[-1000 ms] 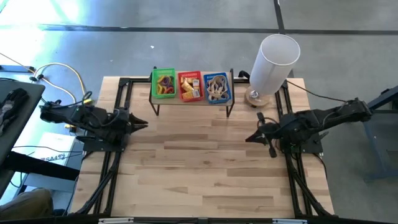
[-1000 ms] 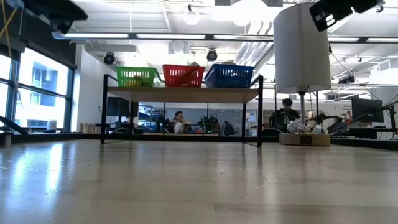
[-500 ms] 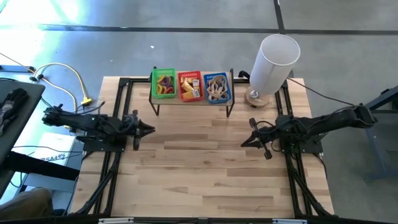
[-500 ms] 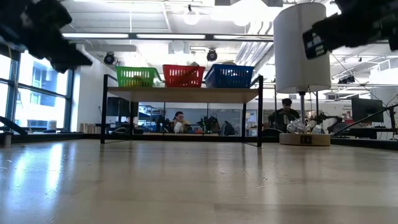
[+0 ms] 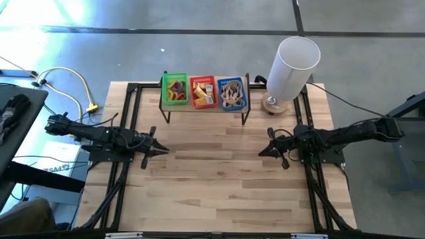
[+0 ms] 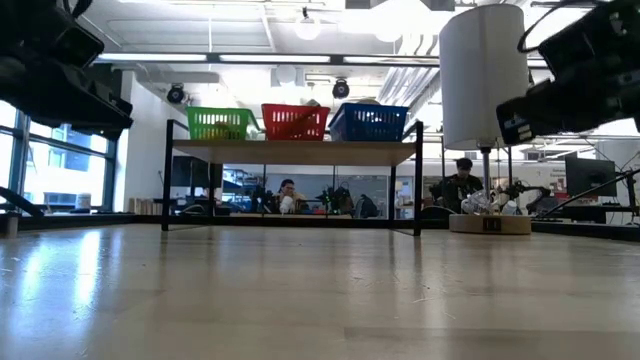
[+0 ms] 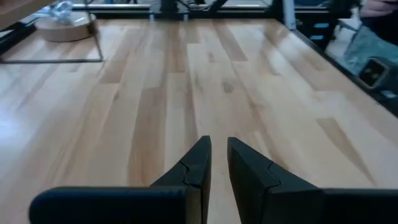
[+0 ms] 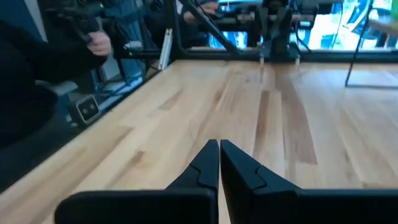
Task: Pick & Place Office Desk Supplies
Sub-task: Return to Home Position
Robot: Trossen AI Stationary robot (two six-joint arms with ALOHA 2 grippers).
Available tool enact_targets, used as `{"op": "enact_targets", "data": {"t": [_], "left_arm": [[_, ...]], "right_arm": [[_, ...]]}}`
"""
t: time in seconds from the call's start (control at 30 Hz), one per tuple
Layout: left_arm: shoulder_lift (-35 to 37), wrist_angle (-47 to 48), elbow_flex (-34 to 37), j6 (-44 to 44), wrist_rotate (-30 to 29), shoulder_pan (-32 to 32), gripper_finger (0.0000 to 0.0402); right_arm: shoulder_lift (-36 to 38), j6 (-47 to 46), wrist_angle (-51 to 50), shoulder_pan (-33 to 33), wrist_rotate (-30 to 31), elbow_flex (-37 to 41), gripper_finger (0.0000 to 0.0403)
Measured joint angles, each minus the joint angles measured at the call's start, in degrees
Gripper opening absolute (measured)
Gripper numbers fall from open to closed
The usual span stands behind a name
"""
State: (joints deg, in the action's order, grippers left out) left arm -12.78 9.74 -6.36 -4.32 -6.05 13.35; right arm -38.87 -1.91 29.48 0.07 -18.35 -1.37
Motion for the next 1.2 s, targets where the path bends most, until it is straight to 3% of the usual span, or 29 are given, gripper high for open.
{"op": "enact_targets", "data": {"t": [0.17, 0.4, 0.7, 0.97, 1.2], "left_arm": [[1.26, -0.76, 1.27, -0.45, -0.05, -2.42, 0.0045], [4.61, -0.01, 1.78, -0.33, 1.46, -6.35, 0.0045], [12.84, 10.66, -0.03, -0.17, 5.94, -10.62, 0.0045], [12.57, 11.94, -0.24, -0.28, 5.98, -14.04, 0.0045], [12.57, 11.85, -0.17, -1.15, 6.17, -15.48, 0.0045]], "right_arm": [[0.12, -0.07, -0.75, -2.38, -0.38, 0.86, 0.0004], [1.46, 0.12, -0.48, -6.74, -5.43, 0.9, 0.0003], [7.15, 0.21, -7.0, -15.77, -15.32, 0.92, 0.0002], [10.85, 0.07, -9.25, -22.45, -19.21, 0.95, 0.0003], [11.1, 0.55, -9.52, -23.82, -20.73, 0.97, 0.0005]]}}
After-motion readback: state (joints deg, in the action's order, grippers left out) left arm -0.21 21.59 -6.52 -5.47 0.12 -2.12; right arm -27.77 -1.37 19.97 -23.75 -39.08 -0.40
